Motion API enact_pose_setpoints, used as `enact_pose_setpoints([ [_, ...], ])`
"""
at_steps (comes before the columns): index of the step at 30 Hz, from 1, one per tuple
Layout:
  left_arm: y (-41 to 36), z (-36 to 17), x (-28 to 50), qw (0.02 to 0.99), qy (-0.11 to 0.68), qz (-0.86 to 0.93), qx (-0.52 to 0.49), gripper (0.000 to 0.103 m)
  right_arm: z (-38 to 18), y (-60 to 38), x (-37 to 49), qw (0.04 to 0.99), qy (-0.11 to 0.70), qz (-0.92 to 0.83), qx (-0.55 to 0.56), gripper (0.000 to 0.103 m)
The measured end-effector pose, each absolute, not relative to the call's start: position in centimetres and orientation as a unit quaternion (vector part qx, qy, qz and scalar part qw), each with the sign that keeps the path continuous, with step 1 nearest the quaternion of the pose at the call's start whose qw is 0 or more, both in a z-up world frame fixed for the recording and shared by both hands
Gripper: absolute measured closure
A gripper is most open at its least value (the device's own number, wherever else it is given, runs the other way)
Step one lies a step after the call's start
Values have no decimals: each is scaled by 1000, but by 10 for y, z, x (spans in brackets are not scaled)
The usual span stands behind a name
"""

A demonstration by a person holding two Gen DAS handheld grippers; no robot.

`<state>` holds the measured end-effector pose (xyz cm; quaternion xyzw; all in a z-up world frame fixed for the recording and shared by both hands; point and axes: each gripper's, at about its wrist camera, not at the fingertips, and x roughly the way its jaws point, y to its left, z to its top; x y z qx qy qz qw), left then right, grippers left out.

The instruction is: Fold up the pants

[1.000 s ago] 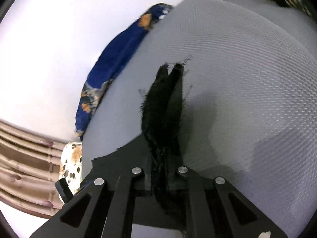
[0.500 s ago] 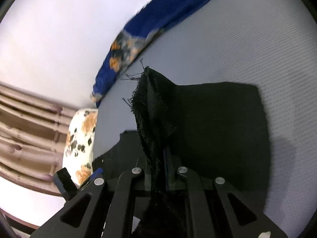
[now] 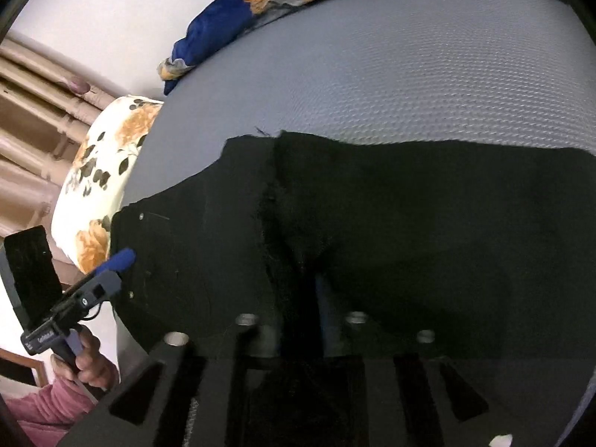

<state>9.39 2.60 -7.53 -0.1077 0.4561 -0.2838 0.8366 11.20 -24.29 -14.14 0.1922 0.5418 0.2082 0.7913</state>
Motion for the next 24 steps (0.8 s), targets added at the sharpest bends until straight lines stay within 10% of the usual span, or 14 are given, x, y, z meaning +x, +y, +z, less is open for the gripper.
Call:
enact_pose_setpoints([
  [24, -51, -137, 149, 683, 579, -371, -245, 50, -136, -350, 39, 809, 464, 107, 345, 54],
])
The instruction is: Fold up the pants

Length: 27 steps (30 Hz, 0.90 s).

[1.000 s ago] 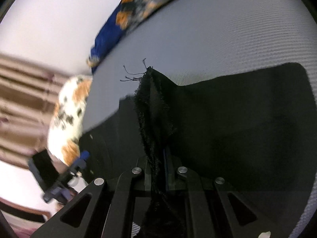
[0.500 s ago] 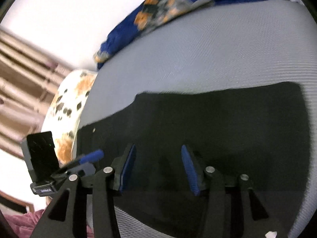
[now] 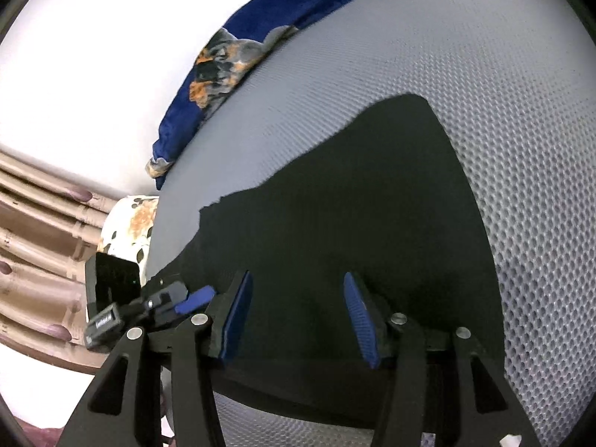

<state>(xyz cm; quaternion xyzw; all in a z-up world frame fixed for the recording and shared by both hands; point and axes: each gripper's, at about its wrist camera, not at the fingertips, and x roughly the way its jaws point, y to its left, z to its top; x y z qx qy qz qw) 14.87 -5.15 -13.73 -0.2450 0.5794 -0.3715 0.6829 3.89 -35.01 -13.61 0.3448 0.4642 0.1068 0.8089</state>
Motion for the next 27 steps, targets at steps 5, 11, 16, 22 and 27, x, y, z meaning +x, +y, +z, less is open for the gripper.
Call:
enact_pose_setpoints([
  [5, -71, -151, 141, 664, 589, -387, -251, 57, -138, -354, 38, 809, 464, 109, 344, 54],
  [11, -95, -149, 123, 656, 592, -412, -221, 57, -141, -360, 41, 805, 464, 110, 352, 54],
  [16, -96, -160, 136, 650, 610, -386, -238, 100, -138, -360, 44, 806, 466, 107, 348, 54],
  [22, -90, -133, 125, 678, 579, -398, -214, 100, -133, -361, 45, 813, 466, 100, 335, 54],
  [27, -67, -131, 125, 698, 580, -376, -189, 100, -134, -357, 46, 812, 468, 104, 333, 54],
])
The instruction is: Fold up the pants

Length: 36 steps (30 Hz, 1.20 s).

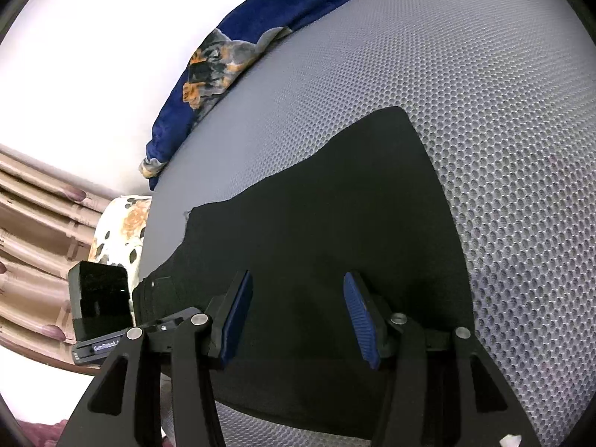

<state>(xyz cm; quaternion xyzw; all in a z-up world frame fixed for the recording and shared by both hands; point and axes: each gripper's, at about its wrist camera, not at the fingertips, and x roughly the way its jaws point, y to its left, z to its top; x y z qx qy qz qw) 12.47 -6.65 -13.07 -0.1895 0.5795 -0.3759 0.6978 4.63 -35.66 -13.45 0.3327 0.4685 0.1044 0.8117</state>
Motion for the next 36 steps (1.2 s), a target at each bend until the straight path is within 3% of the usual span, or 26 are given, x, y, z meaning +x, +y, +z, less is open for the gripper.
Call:
enact_pose_setpoints([
  [7, -55, -145, 127, 706, 602, -345, -144, 97, -143, -342, 54, 816, 481, 100, 305, 55],
  [12, -58, -109, 120, 781, 549, -295, -32, 81, -117, -333, 61, 852, 472, 64, 217, 54],
  [17, -63, -81, 127, 820, 486, -303, -7, 69, -104, -334, 88, 875, 462, 25, 142, 54],
  [25, -108, -114, 161, 801, 518, -302, 15, 69, -118, -335, 119, 869, 484, 4, 101, 57],
  [36, -85, -121, 129, 795, 522, -309, 4, 69, -128, -331, 82, 856, 503, 16, 120, 57],
])
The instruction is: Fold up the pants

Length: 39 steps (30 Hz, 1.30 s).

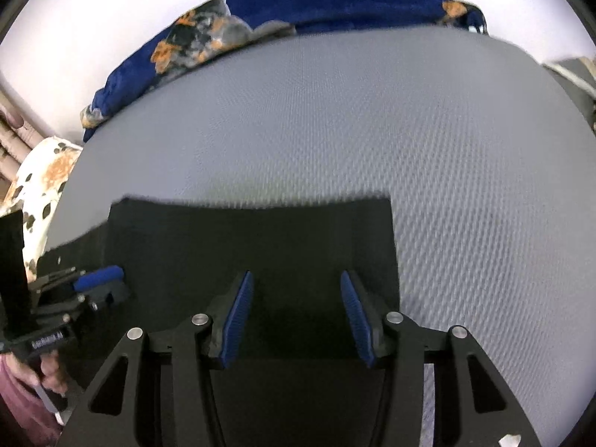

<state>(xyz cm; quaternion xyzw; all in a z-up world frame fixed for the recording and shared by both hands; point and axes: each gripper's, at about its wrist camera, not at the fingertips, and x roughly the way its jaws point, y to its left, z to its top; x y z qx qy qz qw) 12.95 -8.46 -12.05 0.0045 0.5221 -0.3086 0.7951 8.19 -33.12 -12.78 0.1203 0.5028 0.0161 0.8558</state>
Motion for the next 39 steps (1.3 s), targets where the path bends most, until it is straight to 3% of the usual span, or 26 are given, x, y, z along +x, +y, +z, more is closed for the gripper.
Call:
enact_pose_setpoints([
  [9, -1, -96, 84, 815, 508, -268, -78, 69, -134, -299, 33, 840, 523, 54, 135, 54],
  [15, 82, -76, 49, 837, 468, -226, -174, 60, -138, -246, 34, 824, 540, 119, 123, 54],
  [24, 192, -98, 8, 826, 447, -126, -321, 59, -143, -158, 41, 800, 556, 213, 82, 53],
  [29, 224, -120, -8, 801, 435, -110, -396, 59, -142, -134, 46, 792, 563, 227, 63, 37],
  [39, 228, -161, -20, 758, 448, -126, -456, 59, -140, -118, 51, 786, 578, 216, 43, 30],
])
